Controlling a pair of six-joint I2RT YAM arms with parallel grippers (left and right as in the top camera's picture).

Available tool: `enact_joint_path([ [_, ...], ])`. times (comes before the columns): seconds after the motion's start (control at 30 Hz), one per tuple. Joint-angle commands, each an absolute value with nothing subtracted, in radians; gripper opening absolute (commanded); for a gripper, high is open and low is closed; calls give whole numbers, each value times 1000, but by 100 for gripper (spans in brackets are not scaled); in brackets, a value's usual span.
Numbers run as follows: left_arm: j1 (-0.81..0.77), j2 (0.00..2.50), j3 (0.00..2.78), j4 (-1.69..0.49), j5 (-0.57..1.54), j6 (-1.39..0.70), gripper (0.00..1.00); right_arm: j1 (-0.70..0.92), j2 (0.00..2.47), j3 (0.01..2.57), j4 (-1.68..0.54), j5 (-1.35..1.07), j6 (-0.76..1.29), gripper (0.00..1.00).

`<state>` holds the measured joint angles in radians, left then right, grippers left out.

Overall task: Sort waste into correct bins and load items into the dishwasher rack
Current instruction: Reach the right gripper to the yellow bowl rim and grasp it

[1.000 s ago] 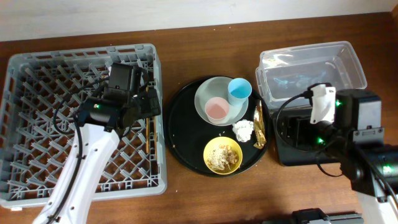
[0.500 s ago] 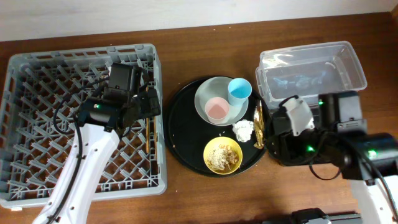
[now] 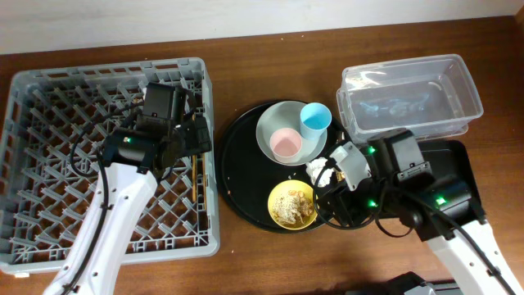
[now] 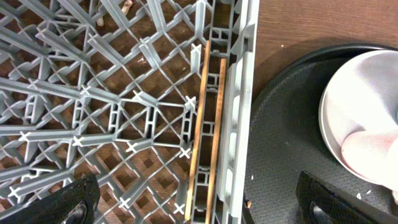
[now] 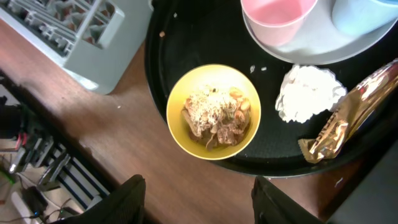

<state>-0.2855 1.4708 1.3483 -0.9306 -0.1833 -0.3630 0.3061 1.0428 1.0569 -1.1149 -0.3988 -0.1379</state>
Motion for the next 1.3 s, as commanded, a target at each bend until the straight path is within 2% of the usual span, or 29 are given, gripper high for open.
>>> enact_joint_path([
  [0.0, -286, 1470, 1361, -930, -180, -366, 100, 316, 1041, 1009, -1087, -408, -122, 56],
  [0.4, -286, 1470, 1361, -930, -180, -366, 99, 316, 1048, 975, -980, -356, -117, 57],
  [0.63, -286, 1470, 1361, -930, -180, -366, 99, 317, 1155, 939, -945, -367, -114, 57],
  [0.83, -286, 1470, 1361, -930, -180, -366, 99, 430, 1176, 939, -872, -368, -114, 57],
  [1.1, -286, 1470, 1361, -929, -180, -366, 100, 484, 1176, 939, -826, -275, -35, 61],
  [1.13, -286, 1470, 1361, -929, -180, -366, 99, 484, 1177, 939, -823, -255, -32, 67],
  [1.2, -286, 1470, 1361, -930, -180, -366, 99, 485, 1185, 939, -786, -249, -31, 71],
  [1.27, -286, 1470, 1361, -930, -180, -366, 99, 489, 1196, 939, -751, -252, -17, 65],
])
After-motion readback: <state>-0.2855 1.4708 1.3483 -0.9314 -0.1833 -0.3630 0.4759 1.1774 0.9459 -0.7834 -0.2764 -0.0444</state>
